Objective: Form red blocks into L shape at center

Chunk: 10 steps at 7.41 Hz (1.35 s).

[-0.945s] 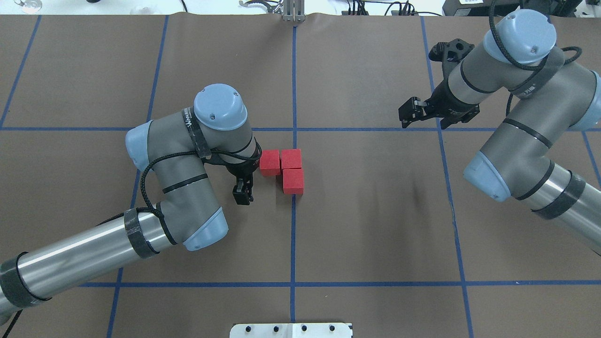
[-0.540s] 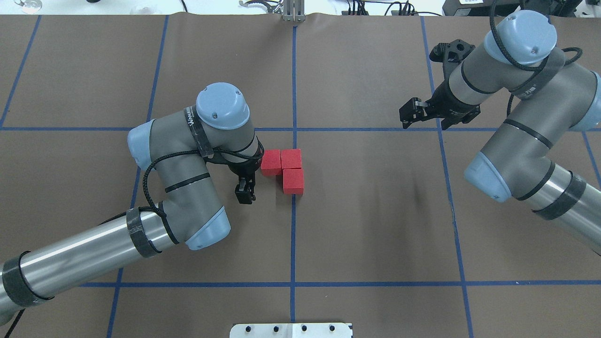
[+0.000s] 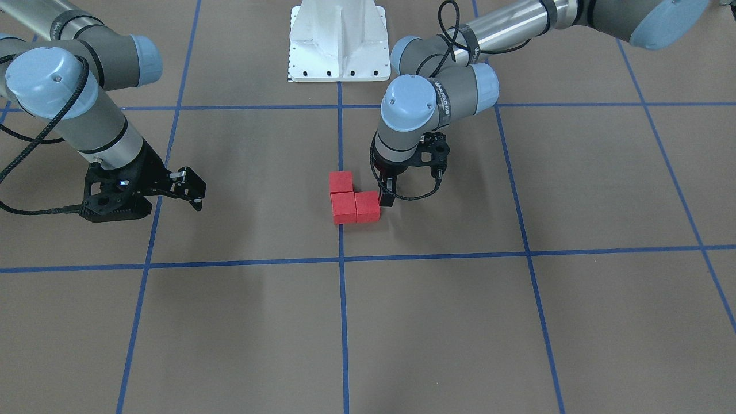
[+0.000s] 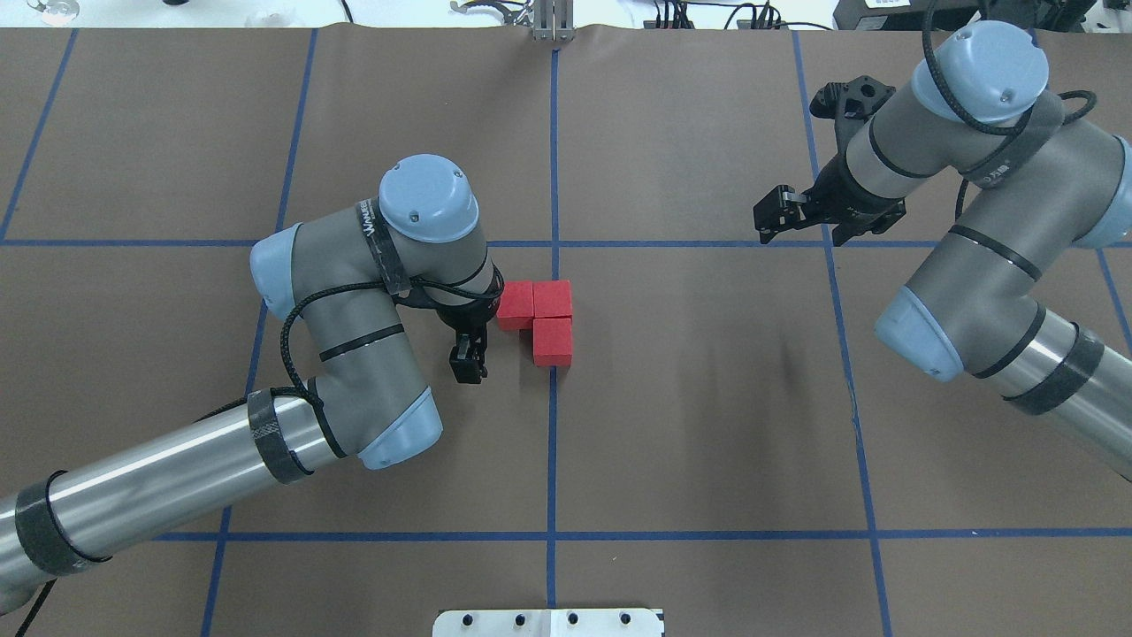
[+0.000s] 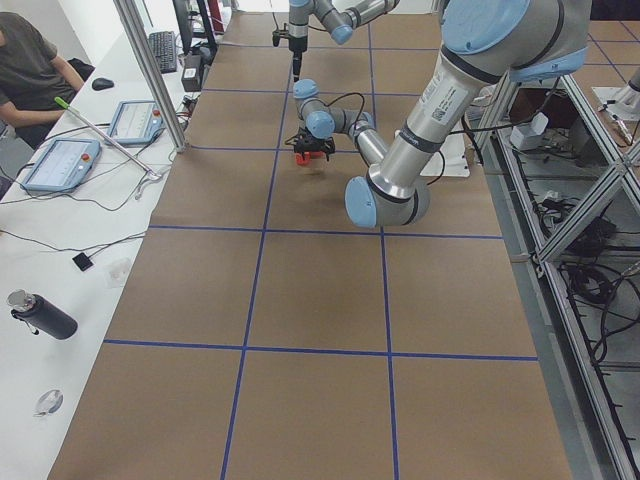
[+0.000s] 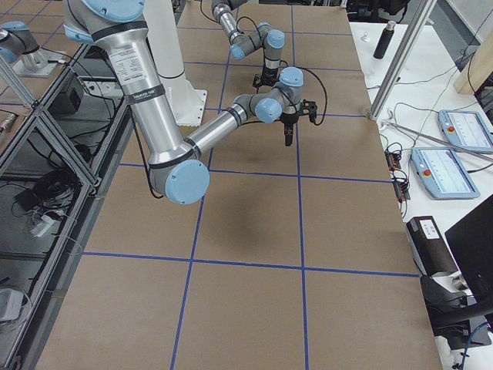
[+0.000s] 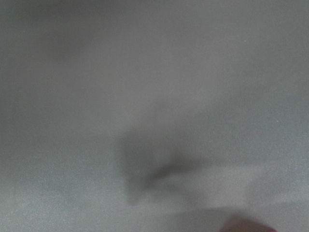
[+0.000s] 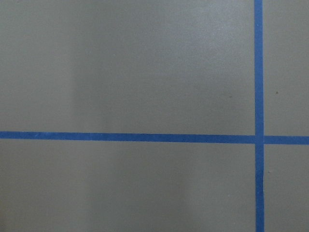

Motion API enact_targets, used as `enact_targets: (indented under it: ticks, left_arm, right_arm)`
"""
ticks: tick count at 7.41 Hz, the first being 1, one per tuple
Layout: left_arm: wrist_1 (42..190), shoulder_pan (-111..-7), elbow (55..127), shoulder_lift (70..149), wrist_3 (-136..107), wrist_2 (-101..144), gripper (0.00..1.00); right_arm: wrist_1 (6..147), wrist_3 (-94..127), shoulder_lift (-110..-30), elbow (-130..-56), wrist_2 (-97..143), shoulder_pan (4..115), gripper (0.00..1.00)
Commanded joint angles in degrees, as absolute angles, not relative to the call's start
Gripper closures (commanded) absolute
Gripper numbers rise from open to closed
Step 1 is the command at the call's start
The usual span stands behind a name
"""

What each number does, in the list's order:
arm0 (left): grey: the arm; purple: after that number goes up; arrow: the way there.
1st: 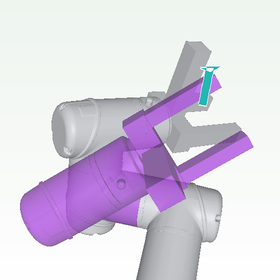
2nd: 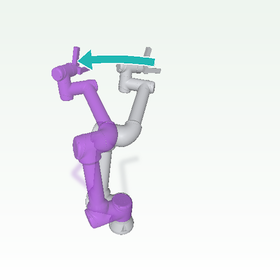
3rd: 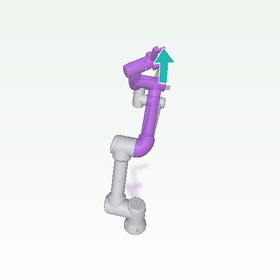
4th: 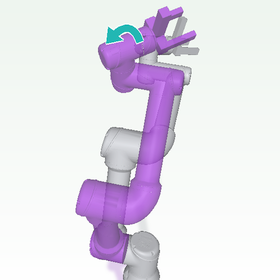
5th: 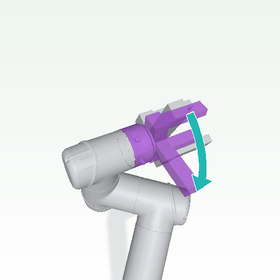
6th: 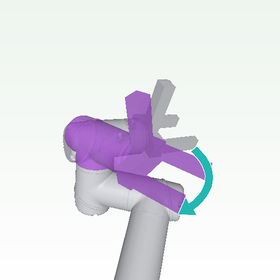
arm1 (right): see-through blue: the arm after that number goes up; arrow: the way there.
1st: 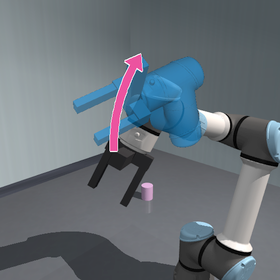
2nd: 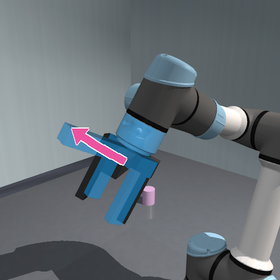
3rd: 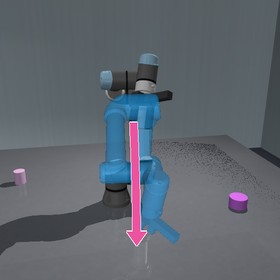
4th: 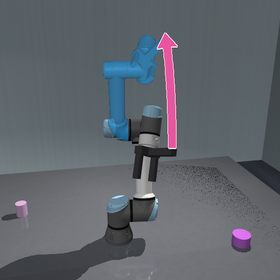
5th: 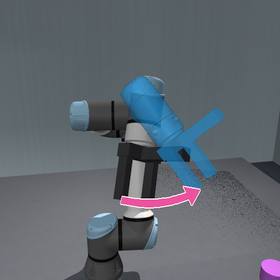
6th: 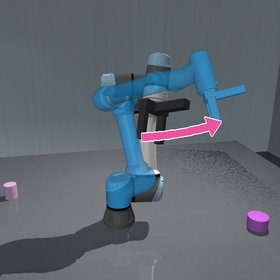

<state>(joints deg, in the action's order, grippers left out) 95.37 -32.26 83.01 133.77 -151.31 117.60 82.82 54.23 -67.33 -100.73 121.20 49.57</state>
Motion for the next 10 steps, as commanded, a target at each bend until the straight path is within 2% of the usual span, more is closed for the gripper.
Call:
enact_targets:
  ticks: [1, 5, 6, 8, 10]
  left_arm:
    - [95.4, -32.3, 82.8, 134.0, -151.3, 117.6, 0.0]
    - [95.1, -33.9, 83.8, 133.4, -149.6, 117.5, 0.0]
    - [94.9, -34.6, 86.5, 131.8, -149.3, 117.9, 0.0]
    - [91.2, -36.2, 97.8, 126.0, -142.3, 118.2, 0.0]
    - [86.8, -39.7, 110.1, 117.8, -122.9, 118.1, 0.0]
  right_arm:
    - [82.9, 54.2, -67.3, -100.6, 121.2, 49.6, 0.0]
    - [82.8, 54.1, -67.2, -100.5, 121.2, 49.6, 0.0]
    - [82.9, 54.1, -67.2, -100.5, 121.2, 49.6, 0.0]
    - [82.9, 53.8, -67.4, -100.7, 121.4, 50.1, 0.0]
    - [83.0, 53.2, -69.2, -100.7, 122.9, 54.1, 0.0]
